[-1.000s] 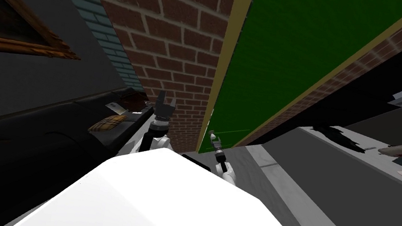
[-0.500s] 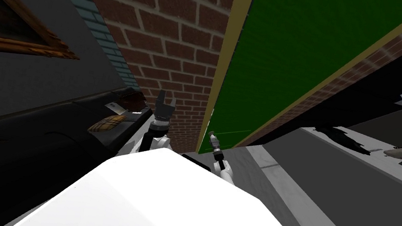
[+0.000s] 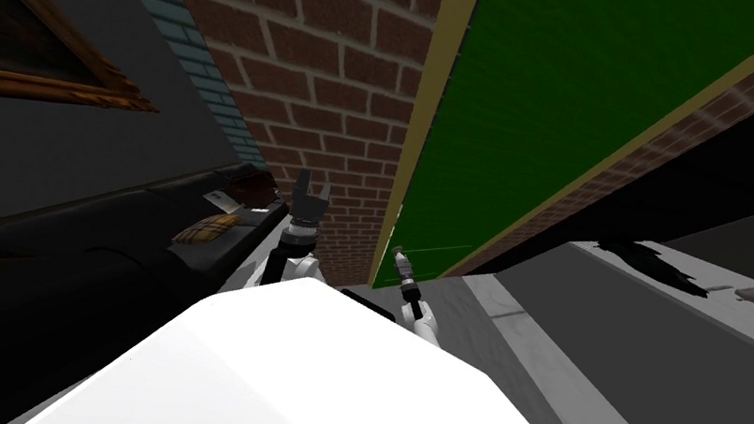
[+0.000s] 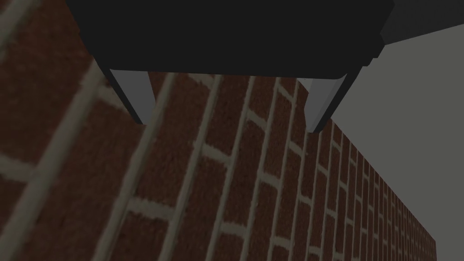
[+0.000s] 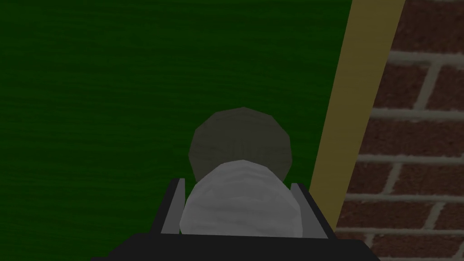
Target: Pull the door open
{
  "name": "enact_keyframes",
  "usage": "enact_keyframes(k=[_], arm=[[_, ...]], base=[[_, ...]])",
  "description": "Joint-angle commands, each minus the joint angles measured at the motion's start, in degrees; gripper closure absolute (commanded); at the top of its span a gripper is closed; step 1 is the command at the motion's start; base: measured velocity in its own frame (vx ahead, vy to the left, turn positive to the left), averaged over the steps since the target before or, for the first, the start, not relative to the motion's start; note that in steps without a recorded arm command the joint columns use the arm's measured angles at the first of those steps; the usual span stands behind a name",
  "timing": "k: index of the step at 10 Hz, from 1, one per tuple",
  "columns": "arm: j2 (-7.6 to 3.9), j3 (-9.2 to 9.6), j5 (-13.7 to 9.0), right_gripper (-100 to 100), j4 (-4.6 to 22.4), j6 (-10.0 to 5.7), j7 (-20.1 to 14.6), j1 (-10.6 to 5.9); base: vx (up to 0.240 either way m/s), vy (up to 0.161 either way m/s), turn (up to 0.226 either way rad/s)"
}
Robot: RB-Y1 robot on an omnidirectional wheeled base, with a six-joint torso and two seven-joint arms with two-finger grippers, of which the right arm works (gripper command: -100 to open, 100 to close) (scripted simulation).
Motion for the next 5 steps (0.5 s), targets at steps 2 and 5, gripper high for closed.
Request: enact_keyframes(k=[2,5], arm=[[-0.39,0.30,-2.4,100,0.4,-0.30,-3.3,0.02],[-0.91,0.82,-5.7,100,-0.4,-0.33,-8.1,0.60]], base=[[-0.099,-0.088,0.229],[-0.096,-0.071,0.207]])
